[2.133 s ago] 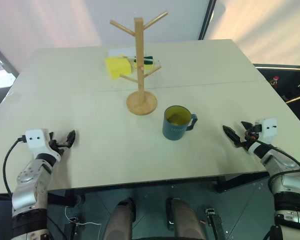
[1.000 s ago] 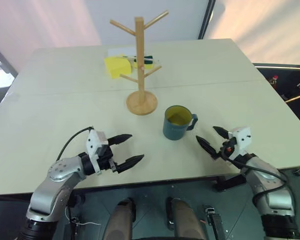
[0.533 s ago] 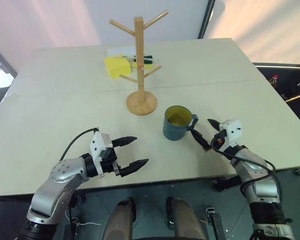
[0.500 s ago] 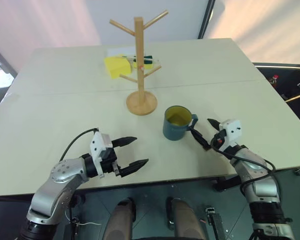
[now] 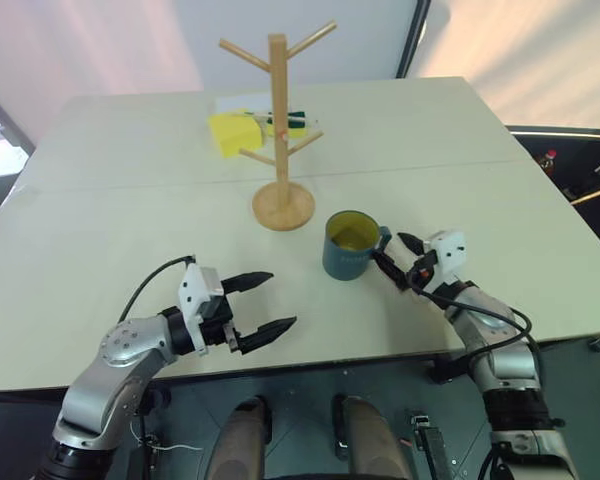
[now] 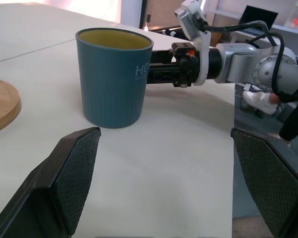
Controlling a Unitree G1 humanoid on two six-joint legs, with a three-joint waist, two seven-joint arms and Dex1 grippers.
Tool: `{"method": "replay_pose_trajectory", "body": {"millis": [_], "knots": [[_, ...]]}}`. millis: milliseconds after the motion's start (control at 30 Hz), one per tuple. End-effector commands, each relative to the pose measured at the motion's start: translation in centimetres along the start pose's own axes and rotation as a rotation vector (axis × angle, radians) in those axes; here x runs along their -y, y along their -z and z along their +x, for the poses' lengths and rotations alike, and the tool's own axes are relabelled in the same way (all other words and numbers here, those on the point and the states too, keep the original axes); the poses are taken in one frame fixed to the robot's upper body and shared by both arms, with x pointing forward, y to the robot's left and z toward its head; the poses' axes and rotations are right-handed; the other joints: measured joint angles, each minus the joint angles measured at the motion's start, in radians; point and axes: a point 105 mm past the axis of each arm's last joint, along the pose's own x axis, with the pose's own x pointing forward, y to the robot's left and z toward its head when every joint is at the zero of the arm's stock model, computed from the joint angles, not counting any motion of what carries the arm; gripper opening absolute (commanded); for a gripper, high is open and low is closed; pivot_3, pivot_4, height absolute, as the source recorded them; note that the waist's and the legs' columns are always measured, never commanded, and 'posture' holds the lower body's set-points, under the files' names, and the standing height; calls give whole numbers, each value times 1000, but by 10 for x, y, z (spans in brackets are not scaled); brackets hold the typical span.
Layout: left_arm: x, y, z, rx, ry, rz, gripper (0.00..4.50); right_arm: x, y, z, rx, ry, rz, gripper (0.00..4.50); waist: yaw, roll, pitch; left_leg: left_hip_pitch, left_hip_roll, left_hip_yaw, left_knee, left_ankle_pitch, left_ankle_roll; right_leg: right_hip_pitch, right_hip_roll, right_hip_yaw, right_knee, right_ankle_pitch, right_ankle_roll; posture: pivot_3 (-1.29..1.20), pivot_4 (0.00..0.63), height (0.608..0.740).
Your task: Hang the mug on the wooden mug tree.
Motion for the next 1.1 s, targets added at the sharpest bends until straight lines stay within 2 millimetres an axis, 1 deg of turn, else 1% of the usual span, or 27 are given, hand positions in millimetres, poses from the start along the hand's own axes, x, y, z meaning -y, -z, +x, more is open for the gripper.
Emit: {"method": "replay_pose_trajectory", "body": {"millis": [33, 100, 133, 233, 333, 367, 400, 533, 600, 733, 800, 933, 1033, 1100], "knots": [[2, -15, 1, 36, 3, 64, 4500, -4, -13, 5, 54, -29, 1, 1145, 0, 0, 0, 0, 0, 0, 0, 0, 0, 0, 0, 0, 0, 0, 0, 0, 150, 740], [1, -15, 0, 36, -1, 66, 4500, -8, -16, 5, 72, -44, 18, 152, 0, 0, 0, 0, 0, 0, 0, 0, 0, 0, 0, 0, 1, 0, 0, 0, 150, 740], [0, -16, 0, 35, -4, 68, 4500, -10, -18, 5, 82, -53, 23, 62, 0, 0, 0, 0, 0, 0, 0, 0, 0, 0, 0, 0, 2, 0, 0, 0, 150, 740], [-3, -16, -1, 35, -18, 75, 4500, -14, -23, 5, 90, -71, 7, 62, 0, 0, 0, 1, 0, 0, 1, 0, 0, -1, 0, 0, 5, 0, 0, 0, 150, 740], [-9, -16, -4, 27, -44, 86, 4500, -16, -29, 4, 80, -81, -51, 62, 0, 0, 0, 2, 0, 0, 1, 0, 0, -1, 0, 0, 7, 0, 0, 0, 150, 740], [-14, -17, -6, 24, -67, 97, 4500, -19, -35, 5, 78, -98, -97, 62, 0, 0, 0, 2, 0, 0, 1, 0, 0, -1, 0, 0, 7, 0, 0, 0, 150, 740], [-21, -18, -10, 24, -95, 110, 4500, -23, -44, 6, 80, -118, -147, 62, -1, 0, 0, 2, 0, 0, 1, 0, 0, -1, 0, 0, 7, 0, 0, 0, 150, 740], [-50, -27, -27, 25, -224, 193, 4500, -44, -94, 16, 101, -222, -409, 62, -6, 1, 1, 1, 0, 0, 1, 0, 0, -3, 0, 1, 7, 0, 0, 0, 150, 740], [-61, -32, -34, 28, -267, 231, 4500, -52, -112, 22, 84, -256, -504, 62, -5, 1, 1, 1, 1, 0, 1, 0, 0, -4, 0, 0, 7, 0, 0, 0, 150, 740], [-73, -42, -47, 16, -304, 302, 4500, -51, -142, 43, -18, -179, -728, 62, -1, 0, 1, 1, 1, 1, 0, 0, 0, -4, 0, 0, 7, 0, 0, 0, 150, 740], [-77, -46, -51, 7, -312, 328, 4500, -50, -153, 54, -63, -136, -830, 62, 2, 0, 1, -1, 1, 1, 0, 0, 0, -6, -1, 0, 7, 0, -1, 0, 150, 740], [-80, -51, -54, 8, -319, 355, 4500, -55, -174, 71, -75, -100, -859, 62, 0, 0, 1, -3, 1, 2, -2, 0, 0, -9, -2, 0, 7, 2, -4, 0, 150, 740], [-80, -55, -54, 15, -323, 364, 4500, -62, -185, 79, -74, -100, -881, 62, 0, 0, 1, -4, 1, 3, -1, 0, 0, -10, -1, 0, 9, 3, -4, 0, 150, 740], [-80, -56, -54, 20, -325, 366, 4500, -72, -192, 82, -57, -121, -896, 62, -2, 0, 1, -4, 1, 2, -1, 0, 0, -11, -1, 0, 9, 3, -4, 0, 150, 740]]}}
